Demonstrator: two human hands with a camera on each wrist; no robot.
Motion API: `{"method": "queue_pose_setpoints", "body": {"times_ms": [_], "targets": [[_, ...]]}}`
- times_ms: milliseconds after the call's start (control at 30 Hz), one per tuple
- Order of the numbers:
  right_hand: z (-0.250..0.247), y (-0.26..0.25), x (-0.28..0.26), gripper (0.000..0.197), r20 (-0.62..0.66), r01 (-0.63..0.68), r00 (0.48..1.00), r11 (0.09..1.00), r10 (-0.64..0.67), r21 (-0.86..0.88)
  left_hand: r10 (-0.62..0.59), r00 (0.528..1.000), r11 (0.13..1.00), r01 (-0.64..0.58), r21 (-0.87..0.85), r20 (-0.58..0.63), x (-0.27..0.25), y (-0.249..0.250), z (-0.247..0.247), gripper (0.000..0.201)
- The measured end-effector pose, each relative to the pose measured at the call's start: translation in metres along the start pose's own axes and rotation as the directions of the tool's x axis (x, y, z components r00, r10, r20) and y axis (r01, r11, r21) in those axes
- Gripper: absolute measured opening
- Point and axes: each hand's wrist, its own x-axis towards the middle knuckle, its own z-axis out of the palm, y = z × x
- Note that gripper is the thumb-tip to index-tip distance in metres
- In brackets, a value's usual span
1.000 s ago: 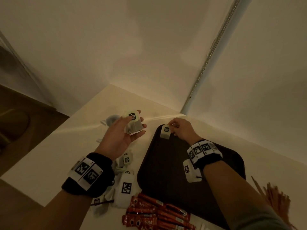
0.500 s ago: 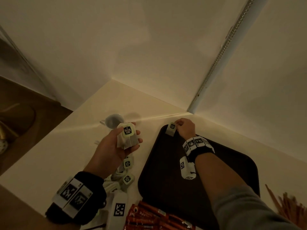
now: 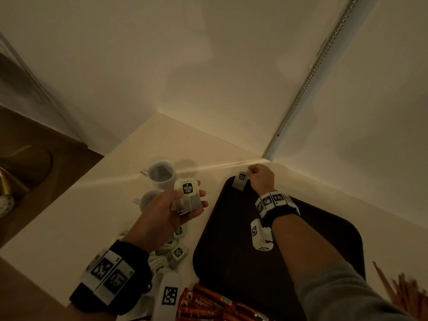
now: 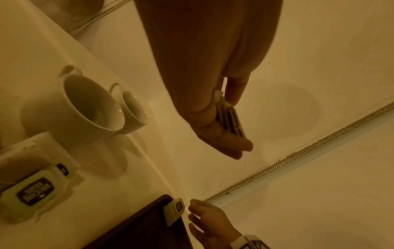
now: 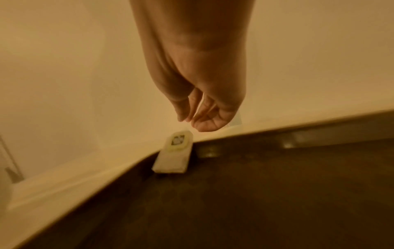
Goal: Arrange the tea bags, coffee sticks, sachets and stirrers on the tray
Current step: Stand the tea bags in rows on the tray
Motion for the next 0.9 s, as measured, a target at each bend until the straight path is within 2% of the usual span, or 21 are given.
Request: {"method": "queue_pose_setpoints", "body": {"times_ms": [67, 133, 200, 267, 300, 467, 567, 633, 767, 833, 900], "targets": [[-0.012, -0.021, -0.013, 0.021, -0.003, 0.083, 0.997, 0.988, -0.083, 0.127, 0.012, 1.000, 1.000, -0.011, 0.025, -0.019, 0.001, 0.000, 0.004, 0.032], [-0.029, -0.054, -0.035, 0.020, 0.098, 0.168, 0.974, 0.940, -0.205, 0.295, 0.041, 0.999, 0.998, -0.039, 0.051, -0.034, 0.002, 0.001, 0.009, 0.028], [-0.048, -0.086, -0.063, 0.017, 0.238, 0.267, 0.892, 0.874, -0.384, 0.406, 0.072, 0.996, 0.995, -0.068, 0.072, -0.050, 0.003, 0.002, 0.015, 0.024], [-0.061, -0.106, -0.085, 0.011, 0.270, 0.399, 0.805, 0.819, -0.528, 0.412, 0.097, 0.993, 0.992, -0.091, 0.089, -0.061, 0.006, 0.002, 0.020, 0.020], [-0.066, -0.113, -0.094, 0.009, 0.265, 0.443, 0.782, 0.802, -0.565, 0.401, 0.107, 0.992, 0.991, -0.101, 0.091, -0.064, 0.006, 0.003, 0.022, 0.018], [-0.085, -0.122, -0.109, 0.003, 0.221, 0.534, 0.757, 0.776, -0.616, 0.336, 0.180, 0.984, 0.980, -0.178, 0.092, -0.004, 0.006, 0.006, 0.034, 0.016], [-0.096, -0.124, -0.117, 0.005, 0.146, 0.610, 0.728, 0.729, -0.670, 0.310, 0.219, 0.975, 0.972, -0.221, 0.084, 0.026, 0.004, 0.008, 0.038, 0.033], [-0.103, -0.126, -0.124, 0.007, 0.100, 0.645, 0.709, 0.699, -0.698, 0.308, 0.224, 0.974, 0.971, -0.227, 0.071, 0.042, 0.003, 0.010, 0.041, 0.037], [-0.115, -0.135, -0.137, 0.005, 0.032, 0.746, 0.641, 0.632, -0.767, 0.209, 0.191, 0.980, 0.981, -0.192, 0.023, 0.054, 0.003, 0.011, 0.045, 0.028], [-0.120, -0.141, -0.141, 0.006, 0.002, 0.779, 0.613, 0.605, -0.790, 0.164, 0.194, 0.977, 0.979, -0.198, 0.037, 0.093, 0.002, 0.010, 0.046, 0.037], [-0.124, -0.145, -0.146, 0.006, 0.011, 0.778, 0.614, 0.608, -0.789, 0.158, 0.214, 0.967, 0.972, -0.225, 0.064, 0.140, 0.000, 0.010, 0.050, 0.038]]}}
